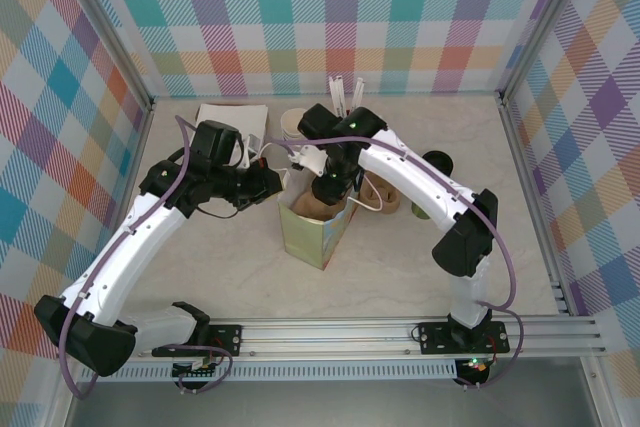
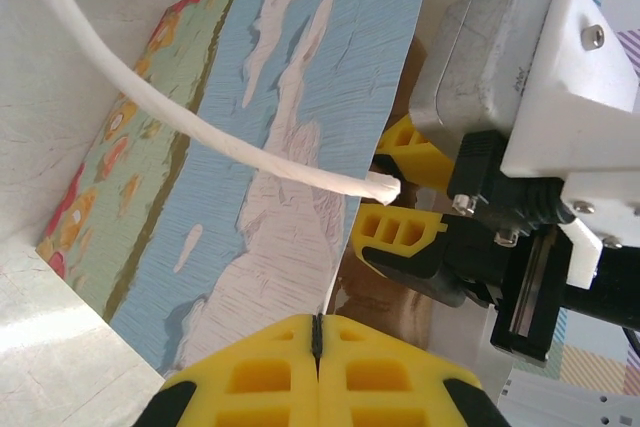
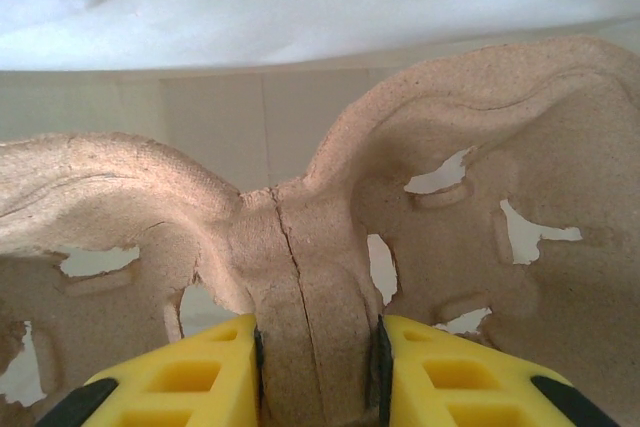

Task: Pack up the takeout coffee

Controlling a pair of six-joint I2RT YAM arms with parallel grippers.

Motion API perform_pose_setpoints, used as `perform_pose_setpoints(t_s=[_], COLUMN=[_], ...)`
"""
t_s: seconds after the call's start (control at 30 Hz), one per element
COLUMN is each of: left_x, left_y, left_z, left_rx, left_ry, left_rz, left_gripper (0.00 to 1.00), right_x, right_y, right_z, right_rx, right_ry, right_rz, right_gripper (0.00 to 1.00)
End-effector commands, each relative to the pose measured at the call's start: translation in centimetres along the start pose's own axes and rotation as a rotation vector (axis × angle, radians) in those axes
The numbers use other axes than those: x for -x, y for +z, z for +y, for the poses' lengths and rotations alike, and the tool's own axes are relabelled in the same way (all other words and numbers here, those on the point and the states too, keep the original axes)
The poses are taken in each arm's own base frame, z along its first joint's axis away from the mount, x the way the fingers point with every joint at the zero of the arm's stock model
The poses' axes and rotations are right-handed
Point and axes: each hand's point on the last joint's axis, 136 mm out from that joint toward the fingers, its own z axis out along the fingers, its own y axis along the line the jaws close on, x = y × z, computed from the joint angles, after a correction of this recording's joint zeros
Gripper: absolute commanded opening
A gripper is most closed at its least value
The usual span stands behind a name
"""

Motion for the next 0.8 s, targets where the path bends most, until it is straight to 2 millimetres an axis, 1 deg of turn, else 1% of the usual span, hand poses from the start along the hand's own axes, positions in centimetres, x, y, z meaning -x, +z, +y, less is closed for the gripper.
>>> perform_pose_setpoints(t_s=[0.0, 0.17, 0.47, 0.57, 0.77], left_x=[0.3, 0.5, 0.4, 0.3, 0.2], left_y=[0.3, 0.2, 0.4, 0.4, 0.3], left_z=[1.0, 1.1, 1.1, 1.2, 1.3], left_rx=[0.037, 0.049, 0.051, 0.055, 0.061], left_ry=[0.000, 0.007, 0.010, 0.008, 0.011], left_rz=[-0.001, -0.005, 0.005, 0.006, 0.005], left_gripper=[0.00, 0.00, 0.00, 0.00, 0.00], right_x=[0.0, 0.3, 0.5, 0.7, 1.0], right_y=[0.8, 0.2, 0.3, -0.2, -1.4], right_z=[0.3, 0.0, -0.4, -0.6, -0.3], right_rx=[-0.007, -0.029, -0.062, -0.071, -0.065], right_ry=[-0.091, -0.128, -0.180, -0.185, -0.190], right_rz=[0.029, 0.026, 0.051, 0.041, 0.008], right_gripper=[0.32, 0.32, 0.32, 0.32, 0.33])
